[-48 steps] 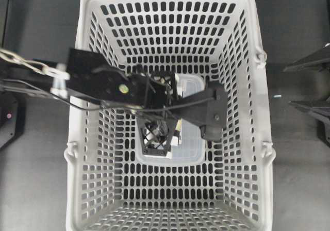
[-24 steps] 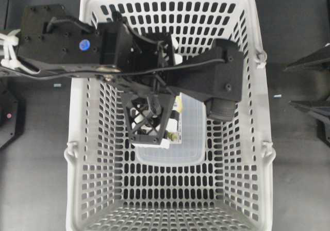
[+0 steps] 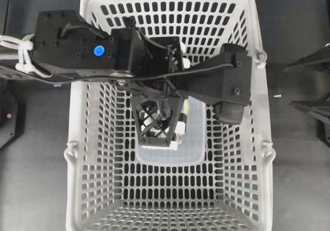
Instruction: Pick up the cellophane tape from the shopping basket with the left arm.
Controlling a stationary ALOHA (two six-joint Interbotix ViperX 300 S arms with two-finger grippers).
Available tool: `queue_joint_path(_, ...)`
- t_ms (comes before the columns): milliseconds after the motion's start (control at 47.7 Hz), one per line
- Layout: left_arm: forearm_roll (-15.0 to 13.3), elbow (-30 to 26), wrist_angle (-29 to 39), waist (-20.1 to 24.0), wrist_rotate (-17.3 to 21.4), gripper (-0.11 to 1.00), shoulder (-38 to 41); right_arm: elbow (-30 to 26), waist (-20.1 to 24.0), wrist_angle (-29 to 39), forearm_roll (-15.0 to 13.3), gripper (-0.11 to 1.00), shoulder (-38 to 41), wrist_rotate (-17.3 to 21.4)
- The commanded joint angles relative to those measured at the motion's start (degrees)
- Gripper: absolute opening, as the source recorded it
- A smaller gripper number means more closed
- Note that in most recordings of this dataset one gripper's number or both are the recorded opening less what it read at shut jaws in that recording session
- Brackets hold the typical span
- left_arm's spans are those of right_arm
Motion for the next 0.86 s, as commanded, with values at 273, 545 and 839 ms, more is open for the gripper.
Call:
queue_joint_path(273, 0.18, -1.32, -0.35, 0.00, 0.09, 0.50, -0.18, -1.14, 0.09, -0.35, 0.18, 0.75, 0.35, 0.09)
queue_joint_path(545, 0.18, -0.79, -0.26, -0.09, 0.18, 0.50, -0.09, -1.14, 0.09, -0.35, 0.18, 0.75, 0.35, 0.09)
queue_joint_path(839, 0.09, -0.70, 0.00, -0.09, 0.18, 0.50, 0.00, -1.14, 0.09, -0.26, 0.18, 0.75, 0.35, 0.09)
